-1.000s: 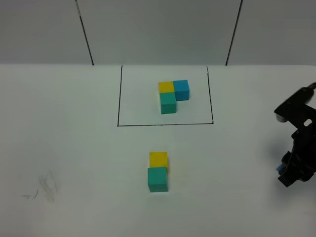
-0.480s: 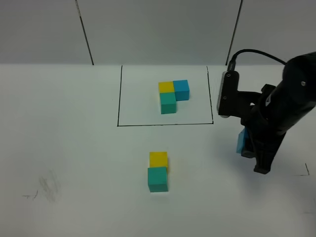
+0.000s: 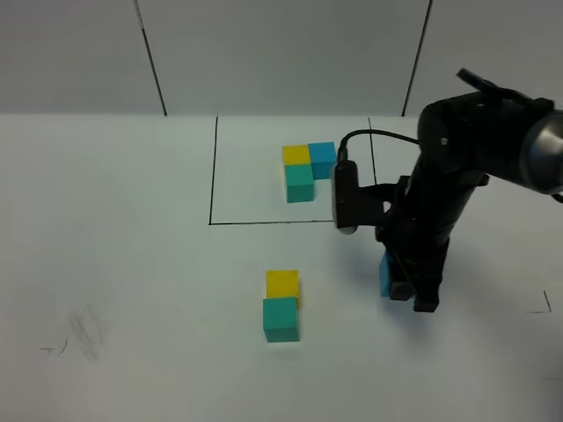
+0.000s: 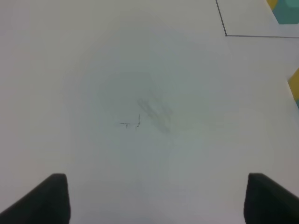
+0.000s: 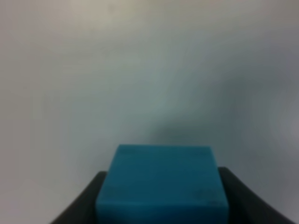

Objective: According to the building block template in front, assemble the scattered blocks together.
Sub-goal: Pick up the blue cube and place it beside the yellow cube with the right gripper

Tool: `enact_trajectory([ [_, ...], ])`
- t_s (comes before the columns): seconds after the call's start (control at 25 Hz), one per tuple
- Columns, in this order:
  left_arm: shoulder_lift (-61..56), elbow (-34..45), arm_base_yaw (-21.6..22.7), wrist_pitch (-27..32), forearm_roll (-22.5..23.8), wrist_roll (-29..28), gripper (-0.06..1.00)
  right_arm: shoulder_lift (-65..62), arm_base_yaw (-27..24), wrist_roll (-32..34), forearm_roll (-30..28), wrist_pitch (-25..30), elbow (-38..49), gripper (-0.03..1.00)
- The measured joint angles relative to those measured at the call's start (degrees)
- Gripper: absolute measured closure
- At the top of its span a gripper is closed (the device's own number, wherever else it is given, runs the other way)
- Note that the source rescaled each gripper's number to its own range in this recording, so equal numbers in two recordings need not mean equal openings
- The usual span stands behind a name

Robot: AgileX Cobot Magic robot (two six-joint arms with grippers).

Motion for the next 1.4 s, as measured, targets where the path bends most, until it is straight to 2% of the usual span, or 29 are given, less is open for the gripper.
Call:
enact_trajectory([
  [0.44, 0.0, 0.0, 0.0, 0.0, 0.0, 0.0, 0.3, 7.18, 6.69, 1.74, -7.9, -0.38, -10.9, 0.95],
  [0.72, 0.0, 0.0, 0.0, 0.0, 0.0, 0.0, 0.3, 12.13, 7.74, 2.13, -5.91, 1.56, -16.57, 0.95],
  [1.4, 0.0, 0.0, 0.0, 0.0, 0.0, 0.0, 0.3, 12.58, 9.31, 7.16, -3.61, 3.29, -17.08, 0.95],
])
